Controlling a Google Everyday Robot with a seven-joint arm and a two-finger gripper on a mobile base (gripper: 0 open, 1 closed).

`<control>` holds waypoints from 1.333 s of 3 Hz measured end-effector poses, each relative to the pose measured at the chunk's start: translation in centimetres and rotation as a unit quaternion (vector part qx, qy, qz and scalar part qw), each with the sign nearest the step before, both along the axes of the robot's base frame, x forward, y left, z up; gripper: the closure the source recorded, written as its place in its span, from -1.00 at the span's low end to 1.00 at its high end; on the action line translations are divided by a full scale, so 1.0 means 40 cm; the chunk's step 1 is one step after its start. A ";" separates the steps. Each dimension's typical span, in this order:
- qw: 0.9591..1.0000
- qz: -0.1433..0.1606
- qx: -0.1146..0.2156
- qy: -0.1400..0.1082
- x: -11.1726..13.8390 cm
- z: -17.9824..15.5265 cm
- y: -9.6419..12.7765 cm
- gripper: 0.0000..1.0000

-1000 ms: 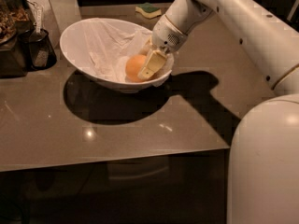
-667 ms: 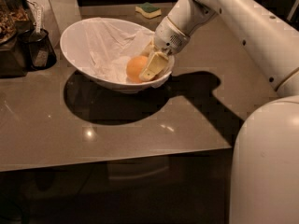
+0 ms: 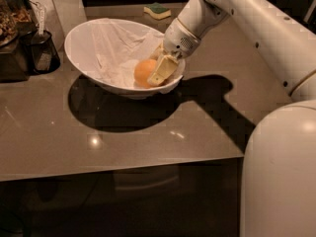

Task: Pick orange from white bowl

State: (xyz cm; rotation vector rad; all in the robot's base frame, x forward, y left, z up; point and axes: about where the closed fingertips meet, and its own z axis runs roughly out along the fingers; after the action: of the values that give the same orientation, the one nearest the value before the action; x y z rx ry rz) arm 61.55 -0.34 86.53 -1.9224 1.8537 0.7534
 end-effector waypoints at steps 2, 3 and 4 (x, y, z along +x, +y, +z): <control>1.000 -0.003 -0.007 0.014 0.001 -0.006 -0.006 1.00; 1.000 -0.003 -0.007 0.014 0.001 -0.003 -0.005 1.00; 0.999 0.004 0.024 -0.042 -0.015 0.080 -0.017 1.00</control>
Offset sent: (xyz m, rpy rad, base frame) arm -0.0049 -0.0181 -0.0360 -0.0632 0.1159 -0.0102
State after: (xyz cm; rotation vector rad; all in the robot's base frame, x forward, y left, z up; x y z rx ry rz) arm 60.95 -1.03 89.75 -1.9015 1.7637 0.7030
